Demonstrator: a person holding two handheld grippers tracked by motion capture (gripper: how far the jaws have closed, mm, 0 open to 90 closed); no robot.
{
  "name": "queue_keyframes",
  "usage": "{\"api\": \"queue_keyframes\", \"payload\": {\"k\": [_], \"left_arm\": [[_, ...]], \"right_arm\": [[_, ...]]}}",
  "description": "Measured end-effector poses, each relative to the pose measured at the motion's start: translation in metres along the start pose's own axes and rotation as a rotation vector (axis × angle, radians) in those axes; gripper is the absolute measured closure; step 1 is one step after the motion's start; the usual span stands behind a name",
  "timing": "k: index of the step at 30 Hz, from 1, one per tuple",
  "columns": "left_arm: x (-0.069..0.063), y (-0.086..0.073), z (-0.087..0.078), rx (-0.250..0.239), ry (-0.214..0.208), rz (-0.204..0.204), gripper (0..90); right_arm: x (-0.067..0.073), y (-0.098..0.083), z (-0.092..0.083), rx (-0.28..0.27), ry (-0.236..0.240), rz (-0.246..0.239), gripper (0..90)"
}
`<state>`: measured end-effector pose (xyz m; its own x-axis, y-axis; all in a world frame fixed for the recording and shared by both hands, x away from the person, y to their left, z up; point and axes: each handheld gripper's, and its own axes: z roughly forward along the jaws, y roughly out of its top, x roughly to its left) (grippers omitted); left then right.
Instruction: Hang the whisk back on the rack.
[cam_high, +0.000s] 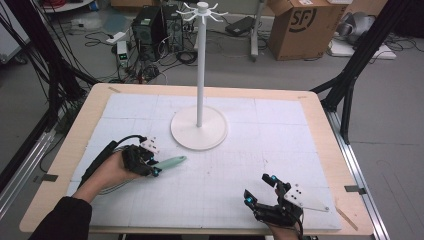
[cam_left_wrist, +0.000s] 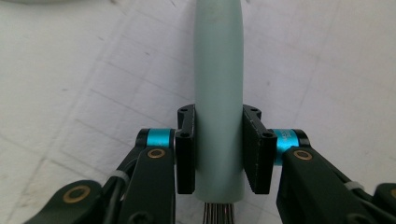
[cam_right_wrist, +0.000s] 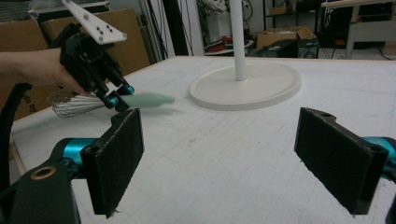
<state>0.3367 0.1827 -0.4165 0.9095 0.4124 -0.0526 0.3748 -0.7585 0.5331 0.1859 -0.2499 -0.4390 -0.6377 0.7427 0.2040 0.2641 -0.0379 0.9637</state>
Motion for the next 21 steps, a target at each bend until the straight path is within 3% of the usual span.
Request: {"api": "queue_keyframes", "payload": {"k": [2, 4, 7, 16, 21], "left_arm": [[0.002, -0.001, -0.009, -0.067, -0.001, -0.030, 69.6], [0.005, -0.002, -0.017, -0.105, -0.025, -0.057, 69.6], [0.006, -0.001, -0.024, -0.137, -0.021, -0.060, 69.7], [0.006, 0.016, -0.055, -0.327, -0.012, -0.079, 69.6], [0.009, 0.024, -0.071, -0.379, -0.008, -0.077, 69.6]], "right_arm": [[0.000, 0.000, 0.000, 0.002, -0.001, 0.001, 14.7], [-0.001, 0.000, 0.000, 0.002, -0.003, 0.003, 14.7], [-0.001, 0.000, 0.001, -0.001, -0.006, 0.000, 14.7], [-0.001, -0.001, 0.002, 0.008, -0.010, 0.001, 14.7], [-0.003, -0.001, 0.002, 0.008, -0.014, 0.011, 14.6]]}}
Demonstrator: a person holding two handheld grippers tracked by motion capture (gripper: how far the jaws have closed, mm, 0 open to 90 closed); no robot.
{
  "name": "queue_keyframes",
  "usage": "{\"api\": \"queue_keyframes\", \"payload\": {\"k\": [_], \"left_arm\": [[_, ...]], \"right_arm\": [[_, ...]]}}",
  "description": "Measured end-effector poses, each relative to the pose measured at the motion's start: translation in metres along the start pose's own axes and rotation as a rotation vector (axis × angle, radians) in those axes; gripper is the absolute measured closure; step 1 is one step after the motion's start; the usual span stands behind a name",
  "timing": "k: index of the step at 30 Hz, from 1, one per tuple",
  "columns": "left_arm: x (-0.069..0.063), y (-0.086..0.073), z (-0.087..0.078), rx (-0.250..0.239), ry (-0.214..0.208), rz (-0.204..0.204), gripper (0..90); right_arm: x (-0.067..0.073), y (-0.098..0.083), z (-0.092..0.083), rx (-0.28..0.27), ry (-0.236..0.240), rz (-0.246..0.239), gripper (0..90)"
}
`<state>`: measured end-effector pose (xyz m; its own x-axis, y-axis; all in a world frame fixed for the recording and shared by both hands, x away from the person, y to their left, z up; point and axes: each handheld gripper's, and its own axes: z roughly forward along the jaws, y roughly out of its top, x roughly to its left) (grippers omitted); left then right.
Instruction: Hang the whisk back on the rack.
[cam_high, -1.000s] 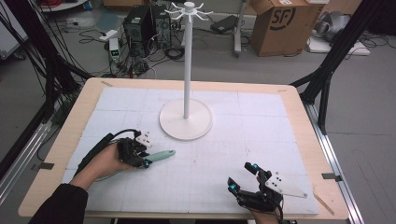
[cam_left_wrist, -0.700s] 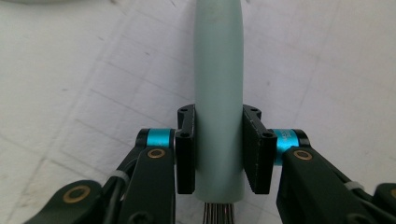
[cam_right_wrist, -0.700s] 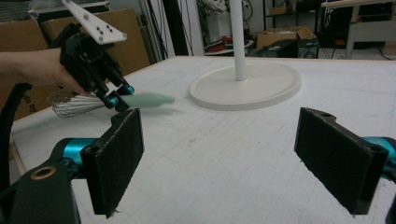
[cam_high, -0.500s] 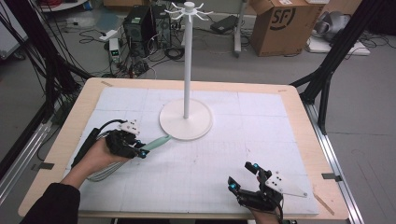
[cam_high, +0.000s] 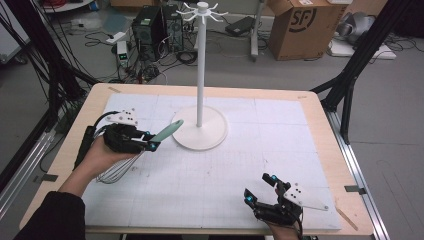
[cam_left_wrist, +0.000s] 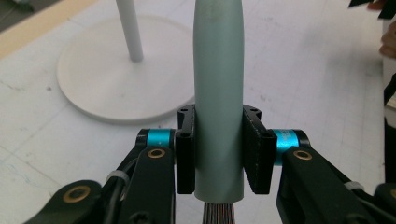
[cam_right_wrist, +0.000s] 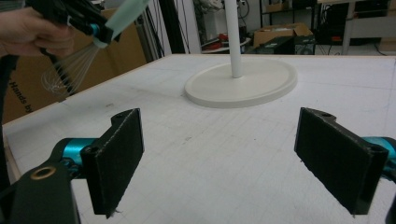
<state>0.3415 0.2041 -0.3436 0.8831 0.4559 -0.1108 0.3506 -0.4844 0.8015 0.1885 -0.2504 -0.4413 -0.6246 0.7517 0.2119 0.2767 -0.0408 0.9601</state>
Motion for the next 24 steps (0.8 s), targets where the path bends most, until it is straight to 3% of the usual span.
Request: {"api": "queue_keyframes", "payload": {"k": [8, 17, 24], "left_arm": [[0.011, 0.032, -0.025, -0.110, 0.007, -0.015, 69.6], [0.018, 0.069, -0.040, -0.207, -0.005, -0.031, 69.6], [0.023, 0.092, -0.048, -0.253, 0.000, -0.027, 69.6]], "right_arm": [[-0.002, 0.000, -0.002, -0.002, -0.010, 0.003, 14.7], [-0.006, -0.001, -0.006, -0.009, -0.018, 0.017, 14.6], [-0.007, -0.001, -0.007, -0.023, -0.004, 0.034, 14.6]]}}
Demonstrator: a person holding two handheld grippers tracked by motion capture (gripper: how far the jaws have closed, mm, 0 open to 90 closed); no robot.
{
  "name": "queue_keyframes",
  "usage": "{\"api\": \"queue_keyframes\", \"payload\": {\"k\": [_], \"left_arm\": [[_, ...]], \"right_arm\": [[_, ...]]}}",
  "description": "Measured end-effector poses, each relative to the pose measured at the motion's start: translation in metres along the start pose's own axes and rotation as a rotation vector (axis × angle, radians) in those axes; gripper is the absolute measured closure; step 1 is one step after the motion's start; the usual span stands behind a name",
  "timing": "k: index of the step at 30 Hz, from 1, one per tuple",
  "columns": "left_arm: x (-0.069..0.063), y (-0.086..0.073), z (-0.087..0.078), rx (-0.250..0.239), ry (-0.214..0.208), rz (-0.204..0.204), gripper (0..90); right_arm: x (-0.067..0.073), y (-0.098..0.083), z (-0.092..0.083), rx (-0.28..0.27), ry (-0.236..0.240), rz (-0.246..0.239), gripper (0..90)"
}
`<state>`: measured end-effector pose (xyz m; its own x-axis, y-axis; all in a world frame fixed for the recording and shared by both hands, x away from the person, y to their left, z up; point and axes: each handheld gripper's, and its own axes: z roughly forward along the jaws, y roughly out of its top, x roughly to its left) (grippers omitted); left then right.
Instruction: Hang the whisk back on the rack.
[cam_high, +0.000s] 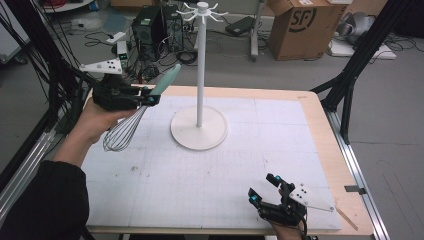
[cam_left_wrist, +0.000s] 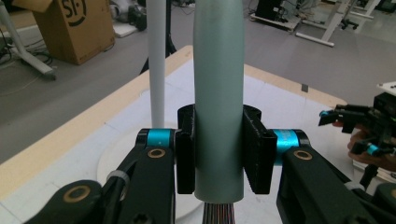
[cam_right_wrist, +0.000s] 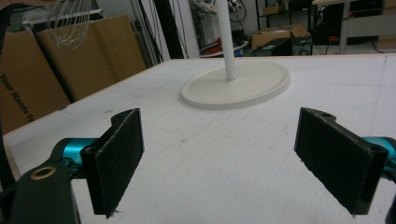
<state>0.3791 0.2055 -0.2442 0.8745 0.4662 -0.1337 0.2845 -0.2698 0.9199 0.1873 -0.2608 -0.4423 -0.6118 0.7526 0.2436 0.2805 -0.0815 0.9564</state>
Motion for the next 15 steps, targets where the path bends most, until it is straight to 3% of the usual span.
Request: {"api": "queue_keyframes", "payload": {"k": [3, 11, 15], "left_arm": [[0.005, 0.013, -0.001, -0.027, 0.010, 0.004, 69.6], [0.022, 0.030, -0.005, -0.074, 0.009, -0.009, 69.5], [0.032, 0.046, -0.009, -0.124, 0.018, -0.024, 69.5]], "right_arm": [[0.000, 0.000, -0.001, -0.004, 0.015, 0.013, 14.6], [0.000, 0.001, -0.002, -0.015, 0.035, 0.027, 14.6], [0.000, 0.001, -0.002, -0.018, 0.048, 0.036, 14.6]]}}
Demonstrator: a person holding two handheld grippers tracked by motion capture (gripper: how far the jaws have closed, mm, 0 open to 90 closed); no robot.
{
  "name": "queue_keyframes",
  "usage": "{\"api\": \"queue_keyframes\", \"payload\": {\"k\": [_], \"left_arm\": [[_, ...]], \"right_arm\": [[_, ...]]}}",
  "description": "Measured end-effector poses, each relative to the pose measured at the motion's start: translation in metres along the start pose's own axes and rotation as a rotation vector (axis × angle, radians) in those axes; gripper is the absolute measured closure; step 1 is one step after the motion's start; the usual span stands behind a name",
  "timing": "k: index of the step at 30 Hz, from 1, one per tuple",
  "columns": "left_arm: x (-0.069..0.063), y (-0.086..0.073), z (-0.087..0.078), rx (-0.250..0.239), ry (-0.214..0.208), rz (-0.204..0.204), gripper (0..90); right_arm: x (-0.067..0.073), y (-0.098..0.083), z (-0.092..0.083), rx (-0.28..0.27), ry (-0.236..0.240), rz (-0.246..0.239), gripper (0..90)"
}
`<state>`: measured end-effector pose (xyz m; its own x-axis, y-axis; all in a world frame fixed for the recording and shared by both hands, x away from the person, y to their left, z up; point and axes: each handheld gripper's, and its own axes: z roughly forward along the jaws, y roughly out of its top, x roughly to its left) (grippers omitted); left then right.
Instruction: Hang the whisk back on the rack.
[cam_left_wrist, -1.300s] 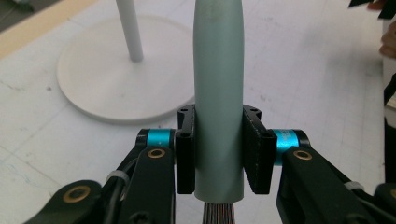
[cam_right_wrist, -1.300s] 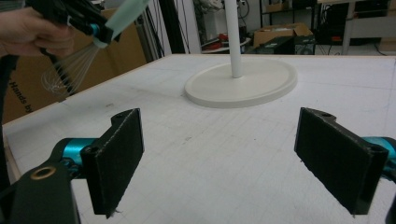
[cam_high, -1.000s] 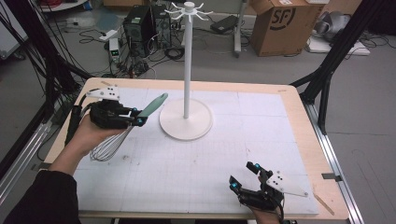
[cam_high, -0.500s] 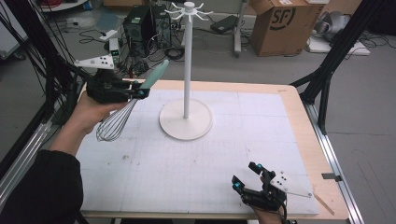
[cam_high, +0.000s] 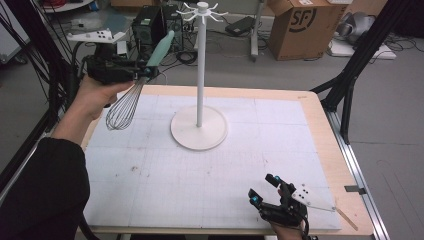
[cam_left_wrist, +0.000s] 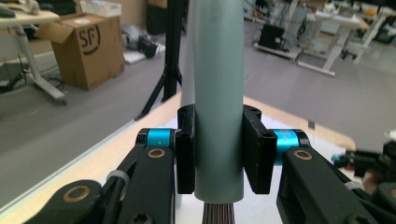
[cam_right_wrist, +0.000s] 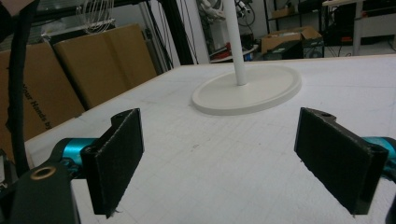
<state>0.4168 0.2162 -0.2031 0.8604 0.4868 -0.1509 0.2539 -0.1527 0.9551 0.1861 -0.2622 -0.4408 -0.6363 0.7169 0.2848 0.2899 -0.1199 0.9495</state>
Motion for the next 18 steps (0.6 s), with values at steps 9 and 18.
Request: {"api": "queue_keyframes", "payload": {"k": [9, 18], "left_arm": [[0.010, 0.021, 0.005, -0.058, 0.003, -0.027, 69.5], [0.018, 0.029, 0.016, -0.076, 0.008, -0.028, 69.4]], "right_arm": [[-0.001, 0.001, -0.002, -0.017, 0.005, 0.015, 14.6], [-0.004, 0.001, -0.006, -0.031, 0.004, 0.037, 14.6]]}}
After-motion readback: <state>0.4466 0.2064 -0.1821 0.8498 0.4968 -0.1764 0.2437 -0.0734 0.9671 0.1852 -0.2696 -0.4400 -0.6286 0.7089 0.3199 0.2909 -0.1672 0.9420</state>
